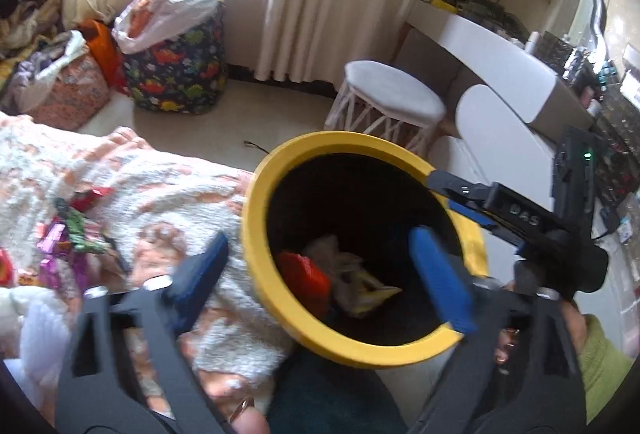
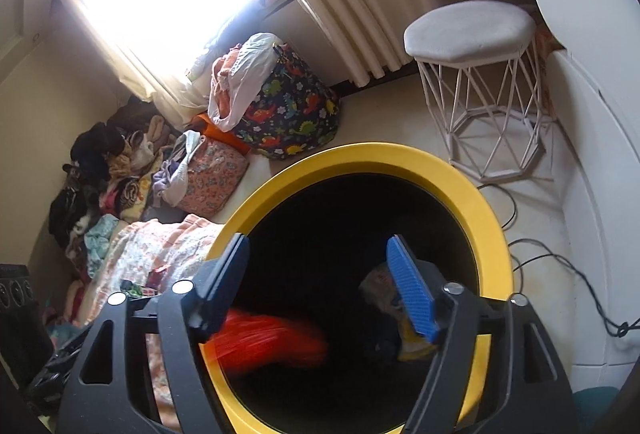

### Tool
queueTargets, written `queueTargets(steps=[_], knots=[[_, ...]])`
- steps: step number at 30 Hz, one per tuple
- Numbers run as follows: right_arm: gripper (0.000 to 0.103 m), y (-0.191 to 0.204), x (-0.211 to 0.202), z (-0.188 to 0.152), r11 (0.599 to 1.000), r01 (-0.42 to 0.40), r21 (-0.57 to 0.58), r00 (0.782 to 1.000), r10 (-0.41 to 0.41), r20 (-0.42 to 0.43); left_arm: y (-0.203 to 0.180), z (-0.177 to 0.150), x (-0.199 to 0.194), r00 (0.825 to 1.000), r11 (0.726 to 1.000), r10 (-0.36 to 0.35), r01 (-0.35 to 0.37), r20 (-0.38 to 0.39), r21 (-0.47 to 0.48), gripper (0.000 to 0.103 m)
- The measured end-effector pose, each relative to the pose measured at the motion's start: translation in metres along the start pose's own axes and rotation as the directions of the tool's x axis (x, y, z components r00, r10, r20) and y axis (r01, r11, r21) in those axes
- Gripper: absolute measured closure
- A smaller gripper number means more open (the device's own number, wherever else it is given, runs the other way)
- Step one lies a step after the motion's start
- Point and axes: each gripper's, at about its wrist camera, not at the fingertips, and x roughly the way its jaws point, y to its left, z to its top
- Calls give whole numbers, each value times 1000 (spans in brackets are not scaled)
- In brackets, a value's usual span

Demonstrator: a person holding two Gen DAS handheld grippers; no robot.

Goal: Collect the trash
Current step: 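Open left tool over the bin while right tool releases the yellow wrapper into it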

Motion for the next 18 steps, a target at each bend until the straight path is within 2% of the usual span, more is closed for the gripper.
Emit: queueTargets(steps=[18], knots=[[26, 40, -4, -12, 990, -6, -140, 999, 10, 32, 30, -8, -36, 994, 995, 83, -79, 72, -55, 11]])
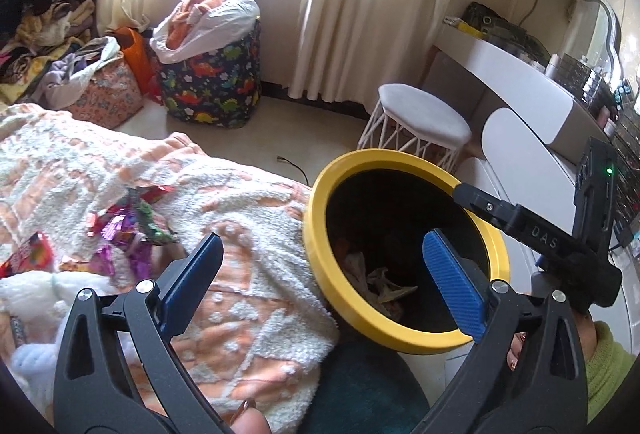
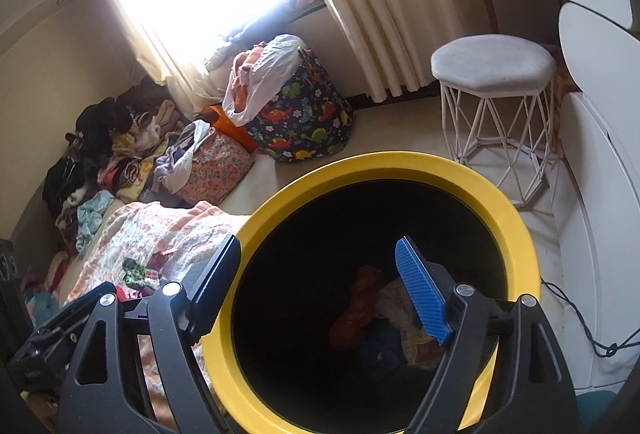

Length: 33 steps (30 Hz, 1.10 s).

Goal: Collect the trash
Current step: 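Open left tool over the bin while right tool releases the yellow wrapper into it, then move both open tools back to the white mesh foam sleeve on the bed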

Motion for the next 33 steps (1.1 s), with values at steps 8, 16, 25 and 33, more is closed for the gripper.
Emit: queueTargets(steps=[8, 16, 25, 33], knots=[[23, 22, -2, -4, 999, -18, -51, 1000, 19, 8, 19, 2, -18, 998, 999, 34, -32, 45, -36, 11], [21, 46, -3, -9, 994, -50, -92, 999, 50, 1, 41, -1, -34, 995, 995, 58, -52, 76, -83, 11], [20, 69, -3, -17, 987, -78, -141, 997, 77, -15, 67, -5, -49, 991, 989, 87, -74, 102, -128, 11], [20, 90, 0, -26, 979, -103, -174, 994, 97, -45, 86, -8, -61, 985, 982, 118, -97, 122, -163, 11]])
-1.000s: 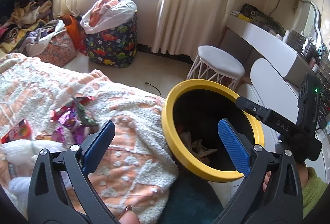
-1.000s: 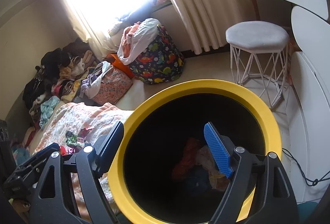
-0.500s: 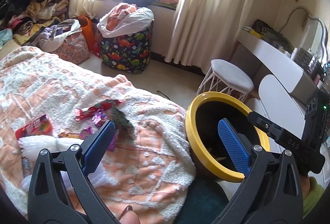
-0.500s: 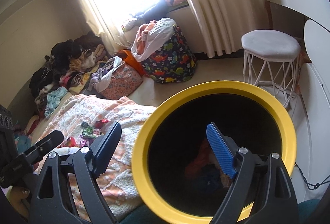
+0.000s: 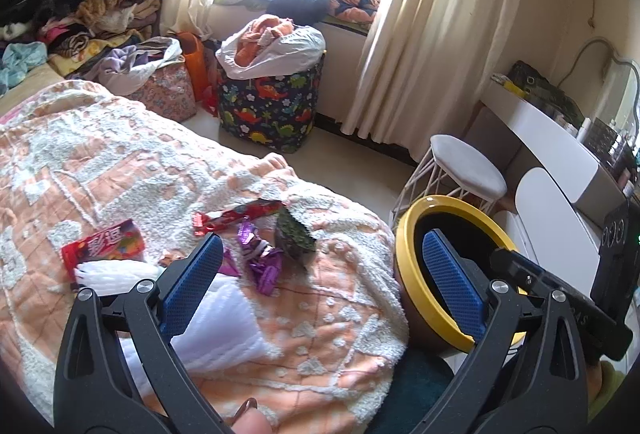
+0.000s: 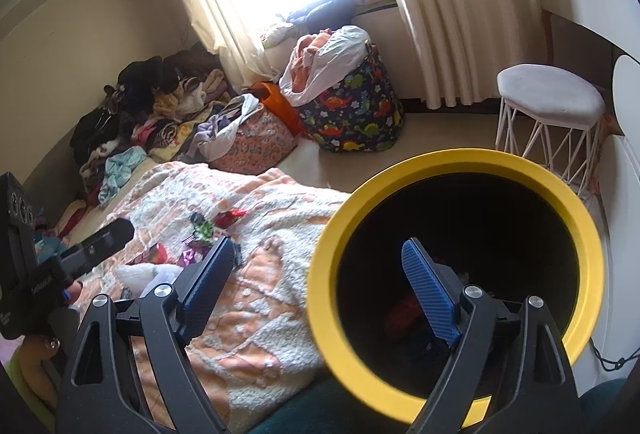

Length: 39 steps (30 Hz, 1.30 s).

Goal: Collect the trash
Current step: 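Move both open tools back to the white mesh foam sleeve on the bed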

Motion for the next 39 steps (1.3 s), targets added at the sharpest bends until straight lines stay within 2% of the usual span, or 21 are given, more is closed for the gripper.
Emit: queueTargets(steps=[26, 33, 39], knots=[[14, 83, 19, -31, 988, -91, -128, 990, 76, -118, 67, 3, -20, 995, 991, 83, -78, 46, -112, 11], [14, 112, 28, -41, 980, -132, -151, 981, 107, -162, 98, 5, -28, 989, 981, 136, -126, 57, -151, 11], [13, 130, 45, -48, 978, -167, -126, 965, 136, -224, 127, -1, -31, 984, 972, 173, -164, 37, -169, 11]])
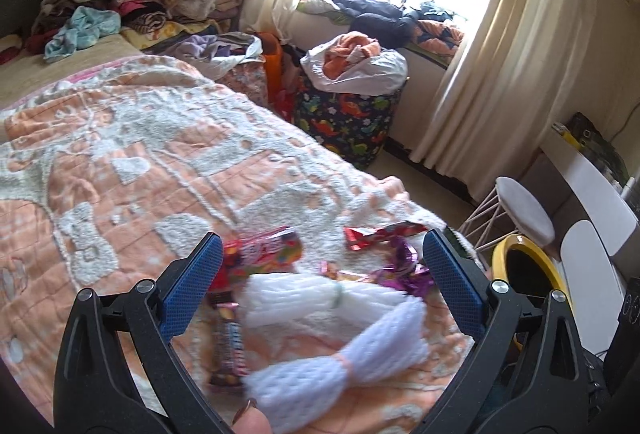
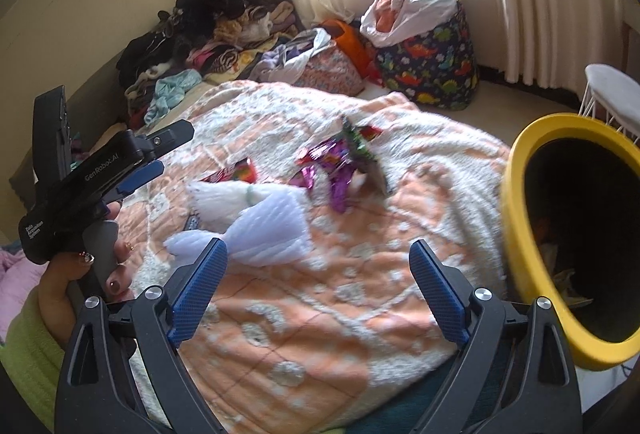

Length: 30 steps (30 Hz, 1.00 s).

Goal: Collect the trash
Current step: 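Move both open tools back to the white mesh foam sleeve on the bed, then close left tool on one end of the white mesh sleeve while right tool grasps the other end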

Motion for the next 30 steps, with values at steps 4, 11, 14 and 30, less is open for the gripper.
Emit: queueTargets(steps=[4, 11, 14, 30], knots=[[13, 5, 14, -2, 1000, -12, 26, 999, 12, -36, 13, -3, 4, 1000, 1000, 9, -9, -22, 8, 13], [13, 11, 37, 2, 1000, -1, 2, 998, 1, -66, 24, -12, 18, 997, 1000, -10, 12, -76, 24, 27], [13, 9, 52, 3, 1000, -16, 7, 996, 17, -90, 26, -15, 24, 995, 999, -23, 25, -95, 27, 32], [21, 9, 101, 4, 992, -120, -25, 977, 113, -179, 30, -27, 45, 986, 998, -38, 45, -163, 39, 43]])
